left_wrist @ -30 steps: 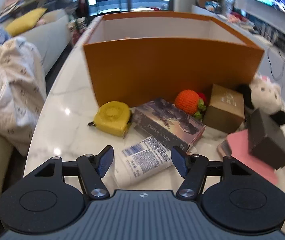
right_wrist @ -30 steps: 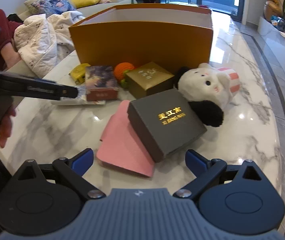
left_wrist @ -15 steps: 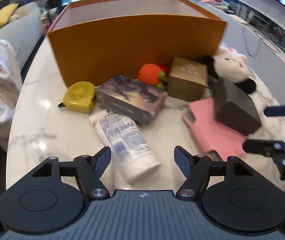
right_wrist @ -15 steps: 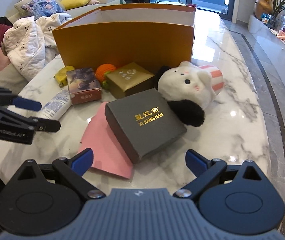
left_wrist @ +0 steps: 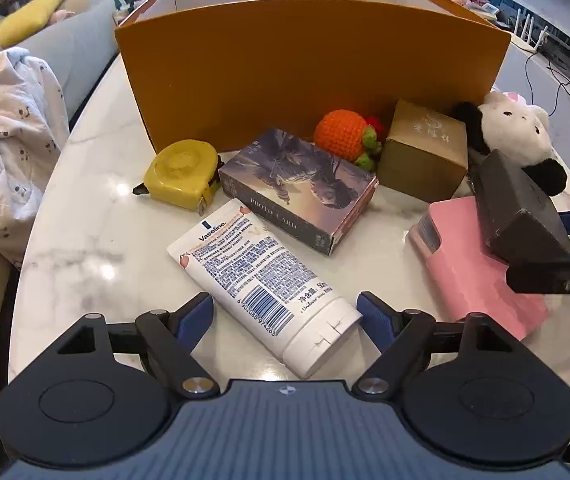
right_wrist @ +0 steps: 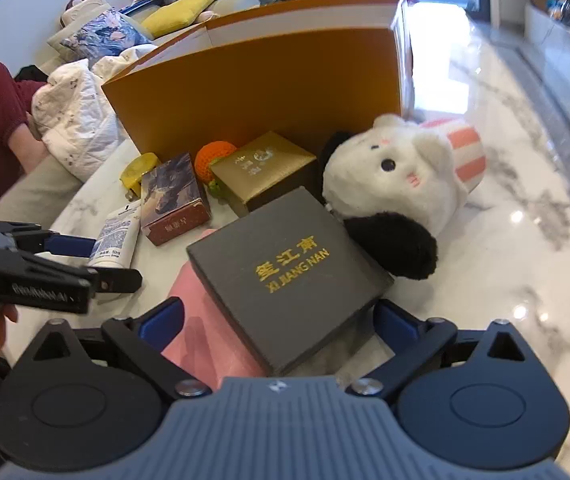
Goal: Organize objects
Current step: 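Grasp the dark gray gift box with the right tool while the left tool hovers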
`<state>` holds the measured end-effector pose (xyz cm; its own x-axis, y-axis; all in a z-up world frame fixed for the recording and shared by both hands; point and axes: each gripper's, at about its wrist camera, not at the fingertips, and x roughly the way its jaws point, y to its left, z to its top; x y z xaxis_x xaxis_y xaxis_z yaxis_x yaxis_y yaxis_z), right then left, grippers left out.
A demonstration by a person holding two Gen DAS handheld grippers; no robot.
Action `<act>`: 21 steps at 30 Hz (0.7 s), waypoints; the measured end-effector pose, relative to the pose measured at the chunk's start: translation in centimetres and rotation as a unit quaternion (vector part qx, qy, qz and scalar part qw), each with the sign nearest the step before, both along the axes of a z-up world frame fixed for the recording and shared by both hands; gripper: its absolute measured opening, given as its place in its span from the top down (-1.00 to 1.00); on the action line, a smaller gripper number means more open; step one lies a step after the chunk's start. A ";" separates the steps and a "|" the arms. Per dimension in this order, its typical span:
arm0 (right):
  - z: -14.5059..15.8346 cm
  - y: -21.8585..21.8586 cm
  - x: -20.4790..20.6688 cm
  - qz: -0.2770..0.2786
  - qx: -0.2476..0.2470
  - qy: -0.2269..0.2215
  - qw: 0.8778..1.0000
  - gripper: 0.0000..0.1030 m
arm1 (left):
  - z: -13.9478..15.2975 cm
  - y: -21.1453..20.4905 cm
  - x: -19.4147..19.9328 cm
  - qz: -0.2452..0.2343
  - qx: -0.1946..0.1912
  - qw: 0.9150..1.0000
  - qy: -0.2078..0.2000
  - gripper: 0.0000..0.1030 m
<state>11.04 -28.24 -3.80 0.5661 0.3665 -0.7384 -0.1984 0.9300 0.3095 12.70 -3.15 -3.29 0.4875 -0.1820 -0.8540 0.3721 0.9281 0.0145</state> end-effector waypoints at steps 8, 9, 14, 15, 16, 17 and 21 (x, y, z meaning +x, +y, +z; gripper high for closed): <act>0.6 0.2 0.2 0.034 -0.022 -0.052 0.998 -0.98 | 0.1 0.0 0.0 0.008 -0.001 1.000 0.002 -0.82; 0.6 0.6 0.2 0.047 -0.040 -0.060 0.996 -0.98 | 0.1 0.0 0.0 0.008 -0.001 1.000 0.002 -0.82; -0.1 1.9 0.6 0.087 -0.086 -0.071 0.990 -0.99 | 0.2 0.1 0.0 0.007 0.000 1.000 0.002 -0.82; 0.0 2.0 0.6 0.082 -0.087 -0.067 0.991 -0.98 | 0.2 0.1 0.0 0.007 0.000 1.000 0.002 -0.82; 0.1 2.1 0.4 0.077 -0.089 -0.066 0.991 -0.98 | 0.2 0.1 0.0 0.006 0.000 1.000 0.002 -0.82; 0.4 2.2 0.0 0.071 -0.086 -0.070 0.991 -0.98 | 0.2 0.1 0.0 0.006 0.000 1.000 0.003 -0.82; 2.0 2.8 -3.0 0.100 -0.018 -0.065 0.993 -0.98 | 0.3 0.1 0.1 0.006 0.001 1.000 0.005 -0.83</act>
